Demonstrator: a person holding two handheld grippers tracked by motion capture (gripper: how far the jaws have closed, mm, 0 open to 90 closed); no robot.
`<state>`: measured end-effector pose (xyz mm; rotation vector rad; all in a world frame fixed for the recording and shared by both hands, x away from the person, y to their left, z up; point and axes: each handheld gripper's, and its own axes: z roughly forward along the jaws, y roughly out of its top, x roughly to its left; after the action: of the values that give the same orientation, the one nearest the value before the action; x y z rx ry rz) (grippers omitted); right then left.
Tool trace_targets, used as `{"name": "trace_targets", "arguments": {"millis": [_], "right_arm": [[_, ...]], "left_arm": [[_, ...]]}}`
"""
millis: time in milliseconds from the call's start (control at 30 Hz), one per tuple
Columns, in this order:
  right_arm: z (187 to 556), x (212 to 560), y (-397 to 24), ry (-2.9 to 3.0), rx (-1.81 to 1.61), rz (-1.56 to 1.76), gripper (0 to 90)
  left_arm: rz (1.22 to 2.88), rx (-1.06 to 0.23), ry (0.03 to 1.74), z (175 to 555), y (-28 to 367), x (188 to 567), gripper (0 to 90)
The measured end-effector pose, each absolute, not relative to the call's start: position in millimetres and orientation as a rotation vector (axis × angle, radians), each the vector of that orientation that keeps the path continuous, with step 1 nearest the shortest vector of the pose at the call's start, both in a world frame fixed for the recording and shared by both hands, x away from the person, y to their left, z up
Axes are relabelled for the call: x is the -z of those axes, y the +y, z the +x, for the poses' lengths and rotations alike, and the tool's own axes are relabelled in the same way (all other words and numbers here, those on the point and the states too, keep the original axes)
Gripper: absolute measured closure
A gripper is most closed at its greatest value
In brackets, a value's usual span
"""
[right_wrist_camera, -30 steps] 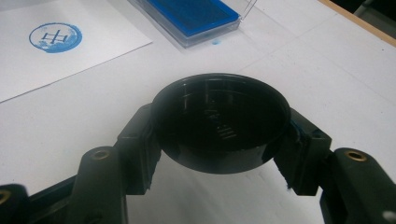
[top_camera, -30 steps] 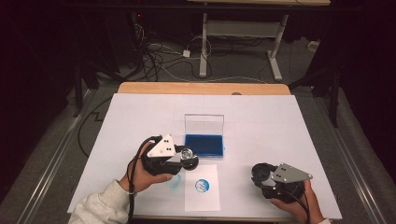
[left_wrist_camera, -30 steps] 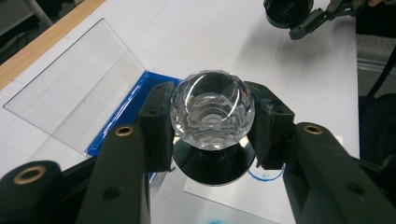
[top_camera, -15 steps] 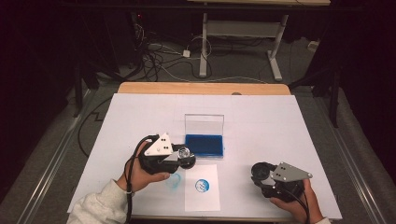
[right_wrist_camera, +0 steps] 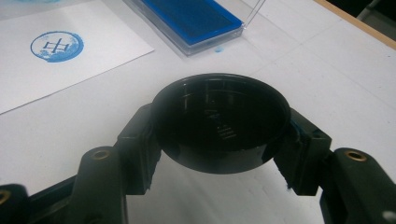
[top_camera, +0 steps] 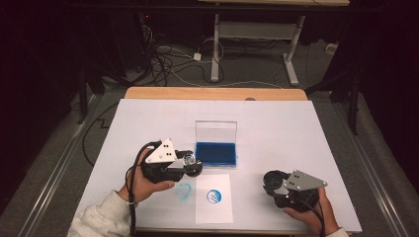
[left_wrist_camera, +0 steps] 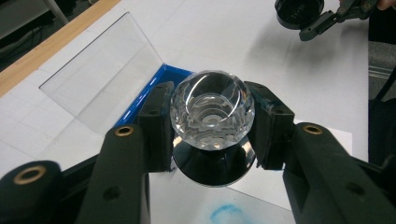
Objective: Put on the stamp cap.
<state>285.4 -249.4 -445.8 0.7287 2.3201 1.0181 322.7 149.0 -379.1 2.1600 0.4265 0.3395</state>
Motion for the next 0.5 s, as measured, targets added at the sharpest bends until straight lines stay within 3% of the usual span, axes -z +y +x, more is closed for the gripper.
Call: {"name": "trace_targets", "arguments": {"millis": [500], "right_arm": [[289.9, 447.4, -201.1, 2.384, -1.113, 0.659, 38.7]], "left_arm": [[2.134, -0.306, 0.389, 325.8, 127.8, 376.2, 54.6]]}}
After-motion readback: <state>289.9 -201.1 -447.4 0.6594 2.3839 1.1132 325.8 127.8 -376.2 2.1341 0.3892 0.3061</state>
